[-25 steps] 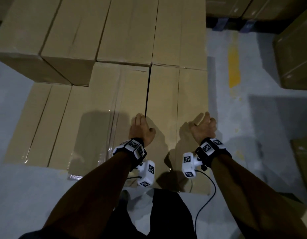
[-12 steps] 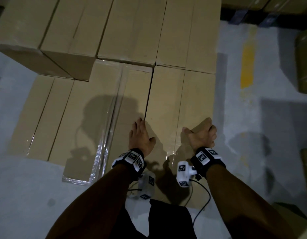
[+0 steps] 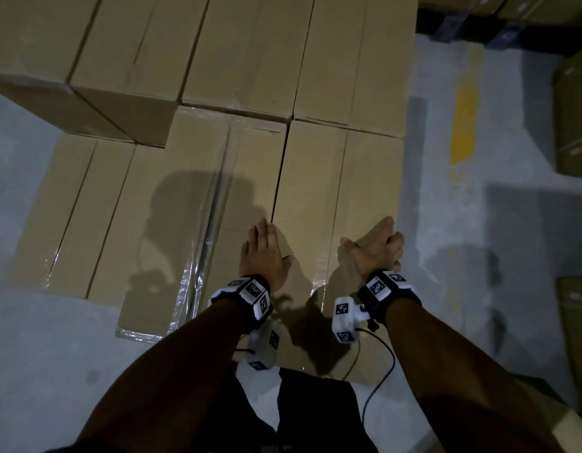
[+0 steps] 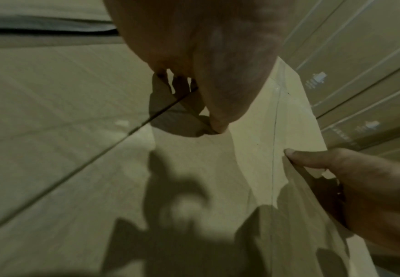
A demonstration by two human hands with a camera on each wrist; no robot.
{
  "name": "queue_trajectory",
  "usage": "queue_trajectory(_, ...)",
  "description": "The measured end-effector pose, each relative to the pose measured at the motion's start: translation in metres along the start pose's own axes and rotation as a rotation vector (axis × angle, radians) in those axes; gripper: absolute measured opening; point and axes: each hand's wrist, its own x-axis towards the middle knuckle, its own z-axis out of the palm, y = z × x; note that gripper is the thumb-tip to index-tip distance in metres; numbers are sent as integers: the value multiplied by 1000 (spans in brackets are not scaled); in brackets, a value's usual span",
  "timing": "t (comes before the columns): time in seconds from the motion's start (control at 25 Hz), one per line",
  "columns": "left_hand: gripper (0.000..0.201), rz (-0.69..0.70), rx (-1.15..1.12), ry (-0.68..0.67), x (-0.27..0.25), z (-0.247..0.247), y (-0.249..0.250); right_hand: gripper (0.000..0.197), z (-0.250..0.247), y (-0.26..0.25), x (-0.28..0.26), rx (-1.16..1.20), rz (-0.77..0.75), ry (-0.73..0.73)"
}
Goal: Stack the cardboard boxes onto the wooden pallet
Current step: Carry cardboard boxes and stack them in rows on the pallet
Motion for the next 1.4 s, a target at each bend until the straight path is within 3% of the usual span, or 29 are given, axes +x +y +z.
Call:
queue_trajectory(0.12,76,67,-8,6,-2,-16,-9,109,-8,-11,-7,-112,40,-52)
queue_trajectory(0.24,64,108,-45,74,0,-34,-36,80,-9,-36,-24,-220,-12,-37)
queue_trajectory(0.44,68,-43,-110,147,25,-67,-107,56,34,-99,-65,-172,-278,-62)
queue_trajectory(0.6,78,-117,-273,207,55,-91,-157,46,76,-138,-90,-211,-332,-29)
queue_trajectory(0.76,97,-101,-316,163,78,-104,-178,50,100,-155,-95,-280,-211,30)
queue_trajectory(0.84,102,-143,-387,192,85,-108,-183,50,104,-157,-95,-300,-198,56)
queue_trajectory(1.04,116,-211,-615,67,95,-115,-195,56,112,-162,-95,-372,-190,82)
queue_trajectory(1.4,118,-186,-621,189,98,-106,-198,60,113,-170,-93,-368,-147,41)
